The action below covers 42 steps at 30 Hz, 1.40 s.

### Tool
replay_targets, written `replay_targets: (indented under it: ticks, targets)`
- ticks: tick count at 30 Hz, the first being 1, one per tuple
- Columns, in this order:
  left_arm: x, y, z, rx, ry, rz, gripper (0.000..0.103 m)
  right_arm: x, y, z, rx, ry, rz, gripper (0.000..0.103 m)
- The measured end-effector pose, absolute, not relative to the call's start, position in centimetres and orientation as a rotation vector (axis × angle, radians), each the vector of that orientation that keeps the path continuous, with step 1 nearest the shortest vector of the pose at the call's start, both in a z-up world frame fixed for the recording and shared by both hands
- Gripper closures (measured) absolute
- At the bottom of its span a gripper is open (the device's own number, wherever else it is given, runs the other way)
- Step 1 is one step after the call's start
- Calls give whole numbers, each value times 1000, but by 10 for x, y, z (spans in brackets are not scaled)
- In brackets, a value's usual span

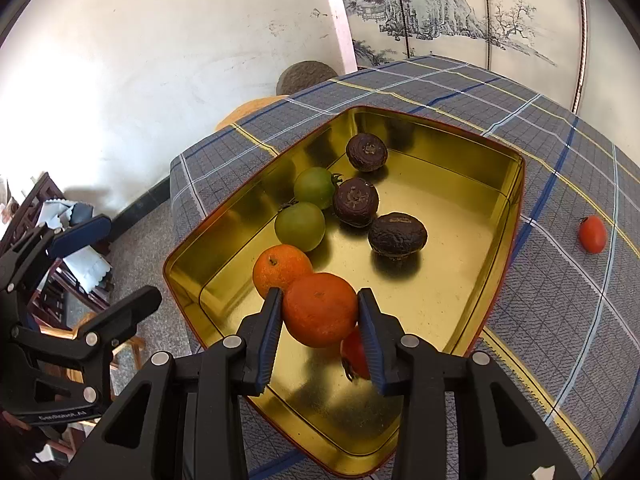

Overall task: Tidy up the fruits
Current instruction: 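Carry the mandarin into the tin and release it with the right gripper, then grasp the red tomato with the left gripper while the right gripper grasps the last brown fruit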

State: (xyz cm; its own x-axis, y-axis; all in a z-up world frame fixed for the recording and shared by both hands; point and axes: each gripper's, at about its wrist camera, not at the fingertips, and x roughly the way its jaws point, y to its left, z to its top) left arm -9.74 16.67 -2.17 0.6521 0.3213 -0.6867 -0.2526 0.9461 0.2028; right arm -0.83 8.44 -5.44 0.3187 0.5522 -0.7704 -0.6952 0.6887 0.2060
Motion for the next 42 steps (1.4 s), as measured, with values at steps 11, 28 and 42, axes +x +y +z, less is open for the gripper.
replay_targets:
  ticks: [11,28,42]
  targets:
    - [-99,164,-18,114,796,325,20,-14,49,-29,-66,849,816,34]
    - [-80,109,-4,232,790,266,20,-3,-183,-52,-19,864,287,5]
    - [-38,40,5,360,793,175,20,22,-309,-83,-10,962,-25,0]
